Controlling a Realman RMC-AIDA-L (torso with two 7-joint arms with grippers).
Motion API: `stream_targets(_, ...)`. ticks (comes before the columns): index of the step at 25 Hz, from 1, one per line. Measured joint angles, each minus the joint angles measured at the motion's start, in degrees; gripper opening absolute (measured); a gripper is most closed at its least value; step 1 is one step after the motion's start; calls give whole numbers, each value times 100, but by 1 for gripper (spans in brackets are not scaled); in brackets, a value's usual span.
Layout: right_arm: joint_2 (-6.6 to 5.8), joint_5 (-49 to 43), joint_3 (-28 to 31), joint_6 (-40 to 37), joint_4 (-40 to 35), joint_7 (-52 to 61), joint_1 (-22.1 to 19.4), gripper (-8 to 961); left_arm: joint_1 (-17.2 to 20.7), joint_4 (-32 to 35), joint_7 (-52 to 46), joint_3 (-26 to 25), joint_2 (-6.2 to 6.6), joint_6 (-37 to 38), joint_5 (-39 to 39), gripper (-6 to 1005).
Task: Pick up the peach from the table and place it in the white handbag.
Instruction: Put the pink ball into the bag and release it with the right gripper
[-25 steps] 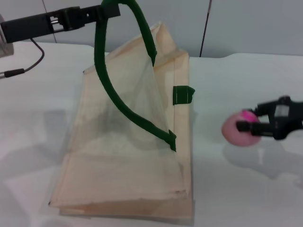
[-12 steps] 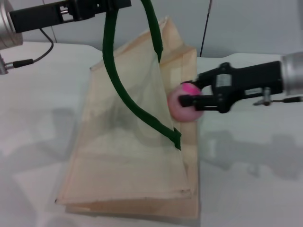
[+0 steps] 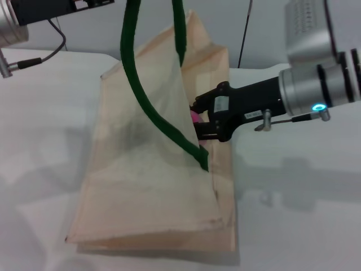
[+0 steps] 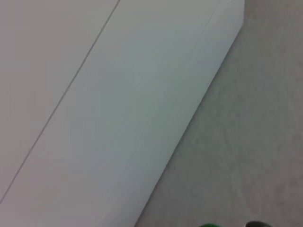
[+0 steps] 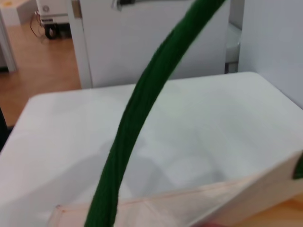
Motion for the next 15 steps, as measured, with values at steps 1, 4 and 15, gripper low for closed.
stream_targets(1, 4, 96, -152, -78, 11, 1, 8, 370, -3, 1, 0, 0, 1, 0, -63, 135)
stream_targets(4, 11, 457, -583, -148, 12, 2, 13, 376, -3, 19, 0, 0, 3, 0, -91, 135)
stream_targets(15, -3, 920, -1183, -90, -54, 26, 18, 417, 44, 52, 19, 0, 13, -19, -98, 135)
